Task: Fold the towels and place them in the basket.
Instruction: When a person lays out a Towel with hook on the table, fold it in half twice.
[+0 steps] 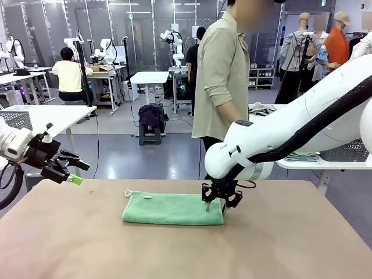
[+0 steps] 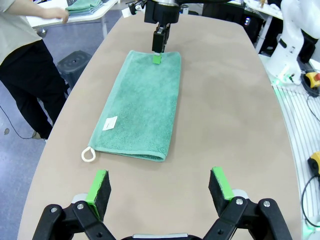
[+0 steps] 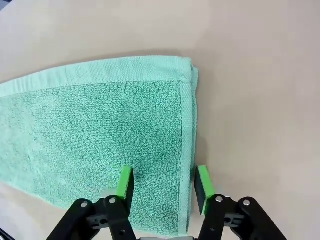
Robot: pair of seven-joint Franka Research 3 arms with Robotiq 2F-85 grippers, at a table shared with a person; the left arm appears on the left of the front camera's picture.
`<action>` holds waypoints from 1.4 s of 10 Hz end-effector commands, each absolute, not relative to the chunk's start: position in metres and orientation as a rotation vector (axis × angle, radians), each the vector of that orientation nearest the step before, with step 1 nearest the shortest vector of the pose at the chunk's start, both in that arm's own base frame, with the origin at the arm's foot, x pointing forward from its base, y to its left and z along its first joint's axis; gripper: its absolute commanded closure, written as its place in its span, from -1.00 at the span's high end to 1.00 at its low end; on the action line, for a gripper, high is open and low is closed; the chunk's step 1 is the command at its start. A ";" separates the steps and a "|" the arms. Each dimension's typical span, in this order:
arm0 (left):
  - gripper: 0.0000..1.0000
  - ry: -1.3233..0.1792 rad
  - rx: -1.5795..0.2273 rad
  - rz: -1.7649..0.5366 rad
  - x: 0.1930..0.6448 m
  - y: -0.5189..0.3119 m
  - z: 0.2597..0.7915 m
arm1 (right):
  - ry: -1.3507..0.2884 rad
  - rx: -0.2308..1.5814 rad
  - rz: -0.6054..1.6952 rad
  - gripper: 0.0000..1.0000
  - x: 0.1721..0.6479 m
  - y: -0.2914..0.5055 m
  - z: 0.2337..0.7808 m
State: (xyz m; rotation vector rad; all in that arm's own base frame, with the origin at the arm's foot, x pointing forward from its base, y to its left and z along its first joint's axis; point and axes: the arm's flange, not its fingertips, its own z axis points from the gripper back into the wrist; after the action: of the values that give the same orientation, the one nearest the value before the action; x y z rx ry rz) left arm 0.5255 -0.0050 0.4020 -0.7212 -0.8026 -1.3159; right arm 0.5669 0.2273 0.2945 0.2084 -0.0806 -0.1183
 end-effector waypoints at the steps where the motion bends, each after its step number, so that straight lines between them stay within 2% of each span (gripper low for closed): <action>1: 1.00 -0.793 -0.720 -1.314 0.525 -0.004 0.402 | -0.085 0.175 -0.152 0.24 0.569 0.234 0.299; 3: 1.00 -0.793 -0.720 -1.314 0.525 -0.004 0.402 | -0.082 0.161 -0.152 0.24 0.569 0.235 0.298; 4: 1.00 -0.793 -0.720 -1.314 0.525 -0.004 0.402 | -0.084 0.159 -0.156 -0.13 0.568 0.235 0.298; 7: 1.00 -0.793 -0.720 -1.314 0.525 -0.004 0.402 | -0.094 0.144 -0.159 -0.10 0.567 0.234 0.297; 8: 1.00 -0.793 -0.720 -1.314 0.525 -0.004 0.402 | -0.097 0.132 -0.152 -0.33 0.566 0.235 0.297; 9: 1.00 -0.793 -0.720 -1.314 0.525 -0.004 0.402 | -0.098 0.127 -0.154 -0.46 0.566 0.235 0.297; 13: 1.00 -0.793 -0.720 -1.314 0.525 -0.004 0.402 | -0.100 0.103 -0.163 -0.46 0.565 0.233 0.295; 14: 1.00 -0.793 -0.720 -1.314 0.525 -0.004 0.402 | -0.099 0.096 -0.152 -0.84 0.565 0.234 0.294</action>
State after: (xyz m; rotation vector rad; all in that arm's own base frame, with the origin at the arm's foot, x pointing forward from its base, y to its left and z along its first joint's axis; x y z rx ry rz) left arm 0.5255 -0.0050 0.4020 -0.7212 -0.8026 -1.3159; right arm 0.5659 0.2287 0.2937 0.1466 -0.0948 -0.1186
